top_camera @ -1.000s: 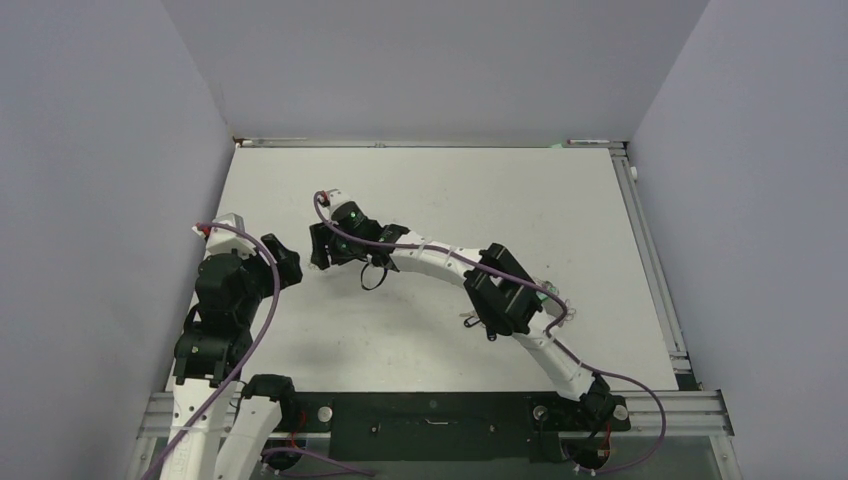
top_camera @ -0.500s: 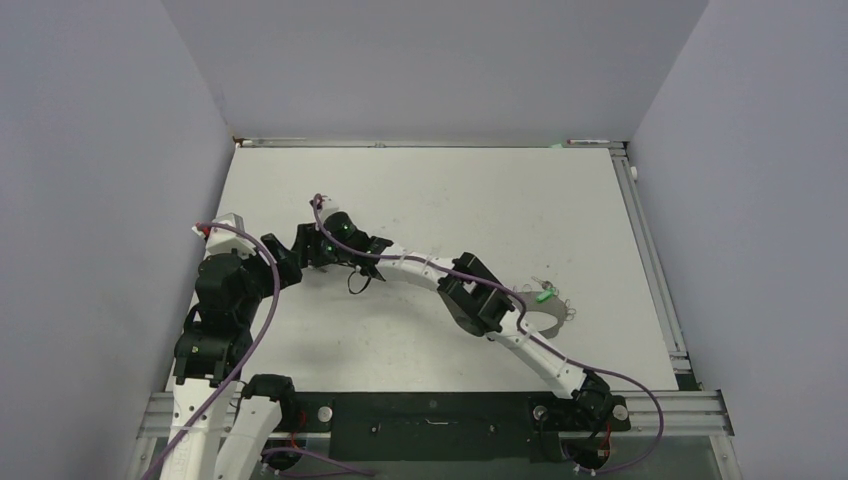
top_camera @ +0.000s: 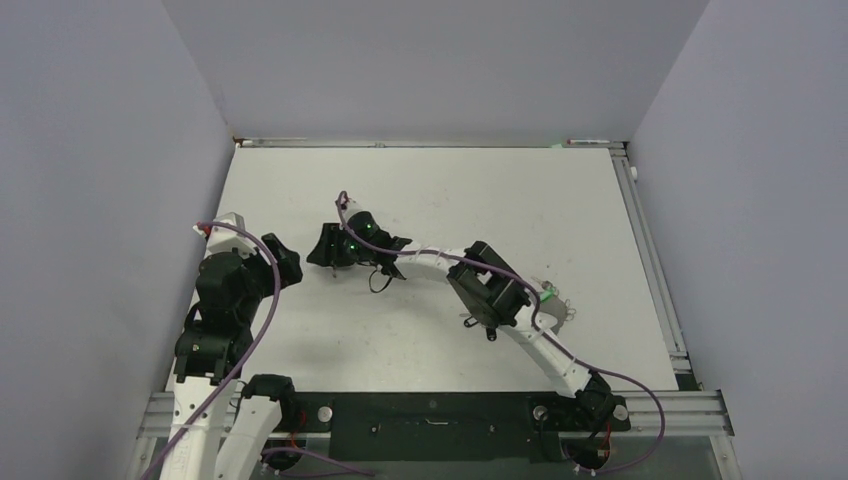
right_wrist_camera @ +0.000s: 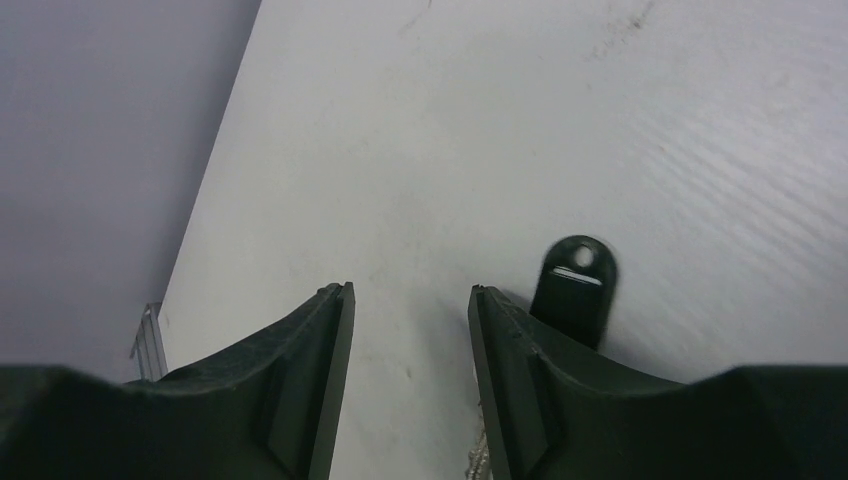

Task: Put the keys on the keyring

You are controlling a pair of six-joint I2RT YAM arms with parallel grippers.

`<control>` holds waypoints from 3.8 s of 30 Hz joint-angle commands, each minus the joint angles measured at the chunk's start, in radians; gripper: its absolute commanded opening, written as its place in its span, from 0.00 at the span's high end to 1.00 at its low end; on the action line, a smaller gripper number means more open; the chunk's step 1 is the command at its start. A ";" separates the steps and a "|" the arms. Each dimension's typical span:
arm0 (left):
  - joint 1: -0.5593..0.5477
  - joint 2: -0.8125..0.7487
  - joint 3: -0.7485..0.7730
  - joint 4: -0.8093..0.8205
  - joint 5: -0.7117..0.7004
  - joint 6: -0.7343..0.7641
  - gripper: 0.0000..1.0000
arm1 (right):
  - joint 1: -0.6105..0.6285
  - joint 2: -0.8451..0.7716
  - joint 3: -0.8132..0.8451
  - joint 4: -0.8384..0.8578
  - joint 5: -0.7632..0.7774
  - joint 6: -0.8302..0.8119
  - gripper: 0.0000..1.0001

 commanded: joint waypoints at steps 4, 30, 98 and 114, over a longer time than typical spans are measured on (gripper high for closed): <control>0.020 0.008 0.026 0.027 0.024 0.000 0.23 | -0.044 -0.278 -0.376 -0.038 0.000 -0.092 0.54; -0.459 0.359 0.040 0.103 -0.175 -0.160 0.24 | -0.099 -1.319 -1.159 -0.478 0.628 -0.344 0.53; -0.546 1.064 0.116 0.494 0.026 0.060 0.71 | -0.110 -1.675 -1.285 -0.686 0.703 -0.275 0.53; -0.570 1.119 0.136 0.474 -0.045 0.042 0.77 | -0.110 -1.656 -1.281 -0.681 0.695 -0.281 0.53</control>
